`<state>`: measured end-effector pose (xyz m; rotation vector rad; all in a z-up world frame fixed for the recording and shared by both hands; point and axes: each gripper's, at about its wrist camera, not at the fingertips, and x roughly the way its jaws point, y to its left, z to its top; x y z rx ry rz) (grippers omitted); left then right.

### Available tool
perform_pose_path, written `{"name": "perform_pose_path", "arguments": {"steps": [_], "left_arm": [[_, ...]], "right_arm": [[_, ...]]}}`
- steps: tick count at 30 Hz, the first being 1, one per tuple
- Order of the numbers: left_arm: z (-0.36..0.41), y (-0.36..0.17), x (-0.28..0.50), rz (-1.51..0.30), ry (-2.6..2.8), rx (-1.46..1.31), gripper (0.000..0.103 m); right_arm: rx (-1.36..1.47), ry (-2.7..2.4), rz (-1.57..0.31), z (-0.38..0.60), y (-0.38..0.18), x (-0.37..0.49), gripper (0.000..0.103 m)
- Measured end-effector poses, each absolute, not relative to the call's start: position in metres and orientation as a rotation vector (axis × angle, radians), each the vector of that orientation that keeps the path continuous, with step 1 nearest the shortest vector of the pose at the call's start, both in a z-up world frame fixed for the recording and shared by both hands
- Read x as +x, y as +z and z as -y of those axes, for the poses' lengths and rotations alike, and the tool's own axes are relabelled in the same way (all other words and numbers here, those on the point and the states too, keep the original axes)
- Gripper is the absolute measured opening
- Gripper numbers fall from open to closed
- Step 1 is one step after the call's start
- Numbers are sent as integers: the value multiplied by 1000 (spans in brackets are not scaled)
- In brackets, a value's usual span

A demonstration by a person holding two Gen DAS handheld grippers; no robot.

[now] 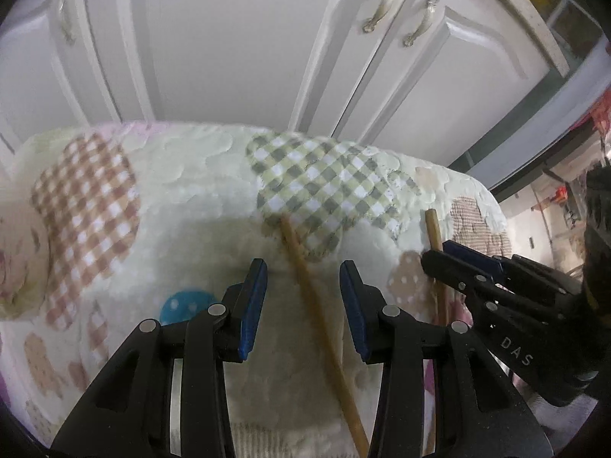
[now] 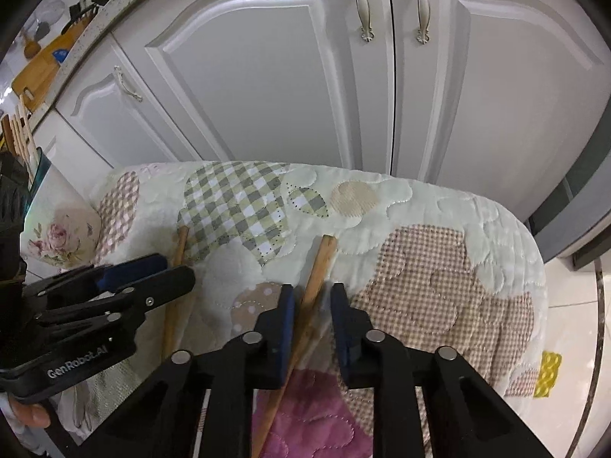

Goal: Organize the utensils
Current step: 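Close the left tool on one chopstick while the right tool grasps the other chopstick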

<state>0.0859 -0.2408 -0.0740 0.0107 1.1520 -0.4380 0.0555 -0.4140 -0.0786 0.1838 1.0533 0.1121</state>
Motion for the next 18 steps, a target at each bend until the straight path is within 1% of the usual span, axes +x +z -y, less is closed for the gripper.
{"name": "perform_pose_path", "arguments": {"steps": [1,2,3,7,11,18], "left_arm": [[244,-75,86,-1143,-443,33,23],[247,-75,87,-1136,-445,52,13],[247,-75,88,-1135,-452,58,10],[238,-70,89,-1157,-485,5,9],[217,-47,79,-1110,-499,-18,8],[182,-2,49,-1019,-520,-66,8]], "right_arm": [[190,114,-1052,415,-79,56,13],[205,119,-1050,416,-79,57,12],[220,126,-1050,416,-78,58,12],[293,166,-1035,420,-72,53,10],[333,208,-990,417,-51,44,9],[318,275,-906,399,-8,18,8]]}}
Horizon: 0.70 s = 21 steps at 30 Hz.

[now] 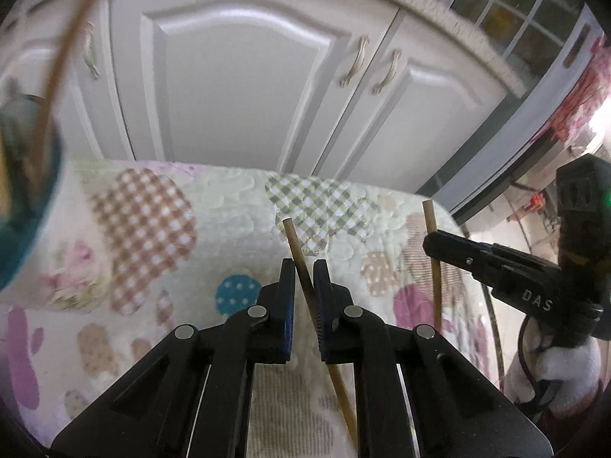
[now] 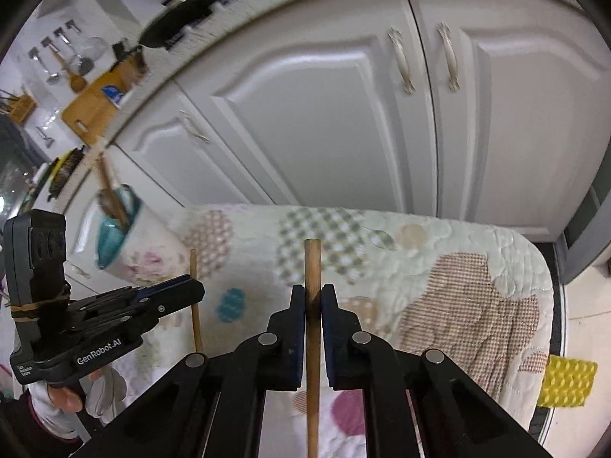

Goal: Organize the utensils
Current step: 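Close the left tool on one chopstick while the right tool grasps the other chopstick, then lift both held chopsticks upright toward the utensil holder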

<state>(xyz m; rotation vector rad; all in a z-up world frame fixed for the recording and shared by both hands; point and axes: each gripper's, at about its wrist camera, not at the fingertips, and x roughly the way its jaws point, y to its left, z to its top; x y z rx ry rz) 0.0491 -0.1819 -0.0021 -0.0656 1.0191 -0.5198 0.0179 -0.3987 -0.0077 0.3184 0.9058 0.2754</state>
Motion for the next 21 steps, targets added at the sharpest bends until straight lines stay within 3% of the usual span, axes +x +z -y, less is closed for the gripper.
{"name": "perform_pose_path", "arguments": {"steps": [21], "left_arm": [[110,84,-29,-812,-526,-111,4]], "right_arm": [[194,362,-760,353,63,-48,7]]}}
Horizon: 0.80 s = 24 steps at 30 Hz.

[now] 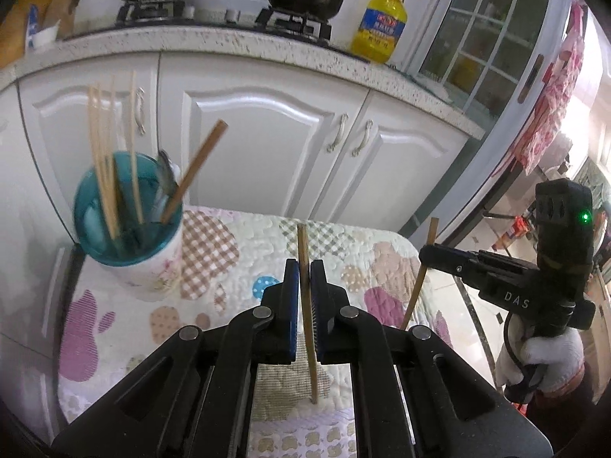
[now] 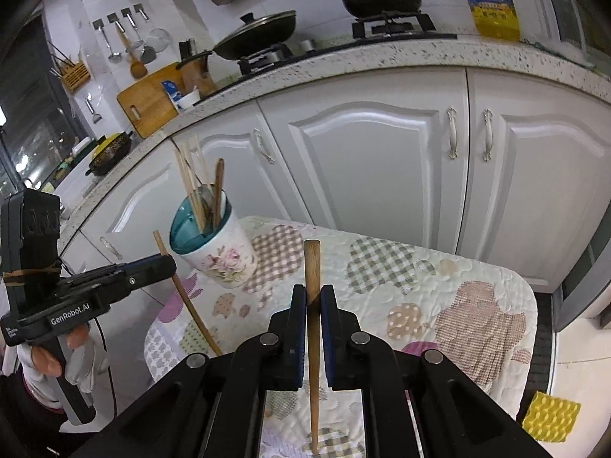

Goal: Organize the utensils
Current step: 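Lift both held chopsticks upright toward the utensil holder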

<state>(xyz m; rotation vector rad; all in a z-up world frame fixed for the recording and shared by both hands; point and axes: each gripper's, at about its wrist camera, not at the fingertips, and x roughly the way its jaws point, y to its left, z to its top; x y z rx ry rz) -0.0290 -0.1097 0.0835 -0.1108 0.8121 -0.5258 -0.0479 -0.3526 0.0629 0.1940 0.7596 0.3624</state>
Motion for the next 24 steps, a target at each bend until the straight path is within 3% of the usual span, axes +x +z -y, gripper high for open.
{"name": "perform_pose_path", "arguments": {"steps": [12,24], "left_arm": [[83,103,-42,-749,-481,-121,4],[53,87,-36,-792,-442,-171,4]], "right_arm": [[152,413,-713,324,91,-50,7],[136,434,-734,304,88,-36,7]]}}
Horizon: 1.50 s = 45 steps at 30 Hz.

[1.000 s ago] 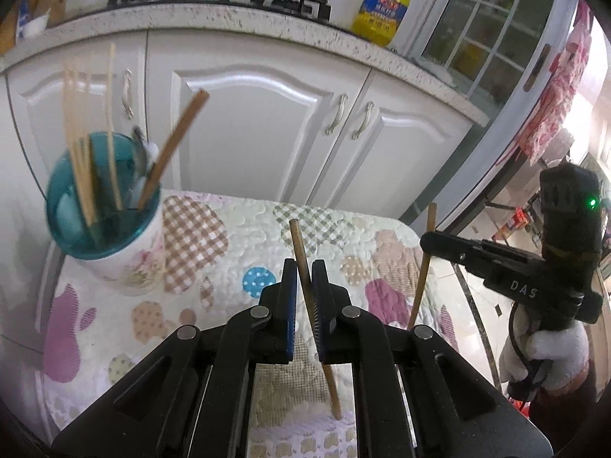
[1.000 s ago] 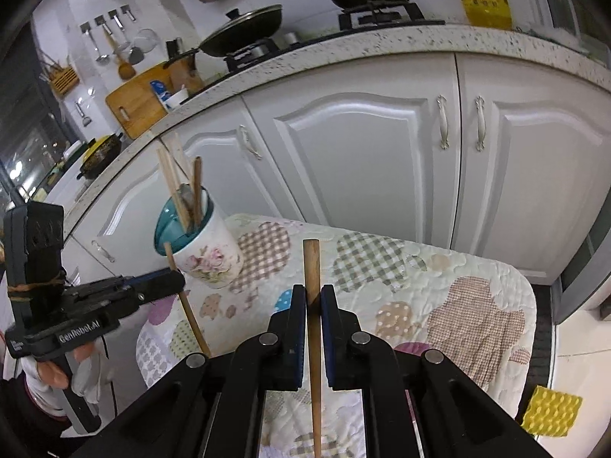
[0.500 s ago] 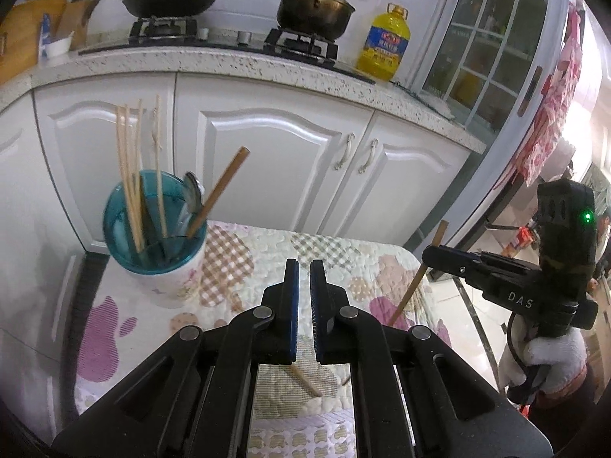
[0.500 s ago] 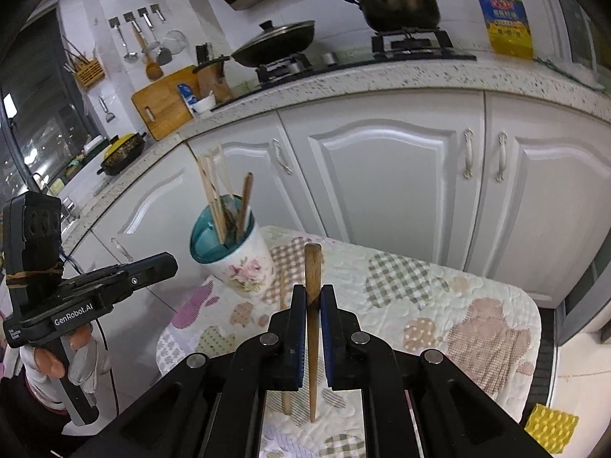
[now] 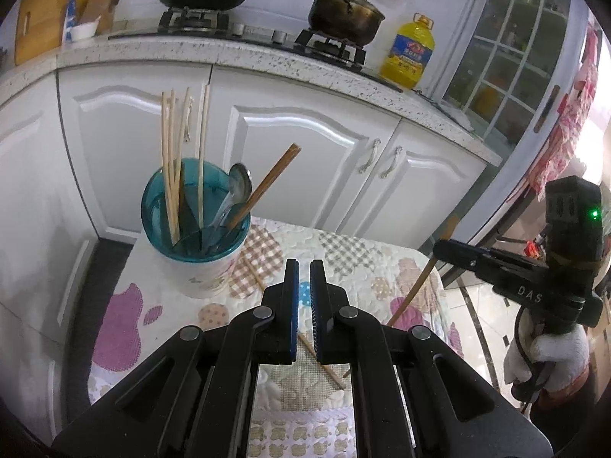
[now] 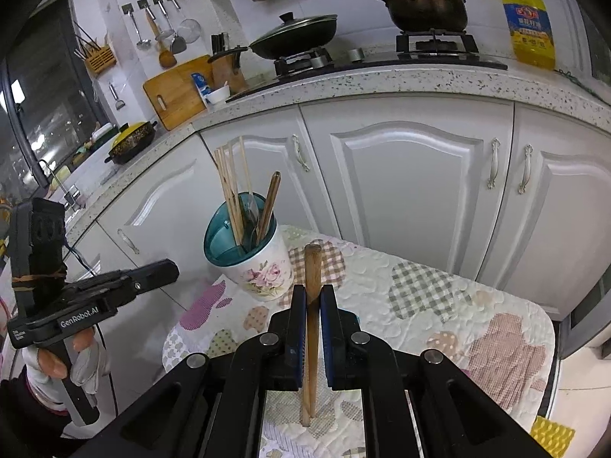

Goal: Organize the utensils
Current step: 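Lift both held chopsticks upright toward the utensil holder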

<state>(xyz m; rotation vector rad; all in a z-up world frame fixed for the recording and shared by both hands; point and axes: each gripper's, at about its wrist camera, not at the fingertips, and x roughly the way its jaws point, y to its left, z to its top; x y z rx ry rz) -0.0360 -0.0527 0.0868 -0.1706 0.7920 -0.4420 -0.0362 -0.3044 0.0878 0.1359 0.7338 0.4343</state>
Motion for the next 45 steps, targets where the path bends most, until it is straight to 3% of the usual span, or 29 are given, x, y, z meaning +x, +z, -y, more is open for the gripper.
{"name": "perform_pose_path", "arguments": {"steps": [4,8,15,21,24,25,29,45], "left_arm": [[60,67,-29,-844,-425,-186,5],[81,25,-9,-942,-376,-194,25],[118,-54,31,-1075,-259,-122,26],[132,-90,60,-1128,-180,-89,26],[139,-89,63,-1108,-179,-53,26],[141,-89,64,-1107,-192,-44,13],[133,-81,56,-1123,-273,-94,6],[42,70,-24,-861,-418,-193,5]], "right_arm": [[151,433,-737,309,85,-34,7],[167,429,-745,314,81,-32,7],[198,422,-739,332,81,-36,7],[232,417,-740,345,79,-35,7],[239,418,-740,348,78,-34,7],[243,419,-739,349,78,-33,7],[248,424,-733,348,79,-33,7],[196,489,-664,315,115,-43,7]]}}
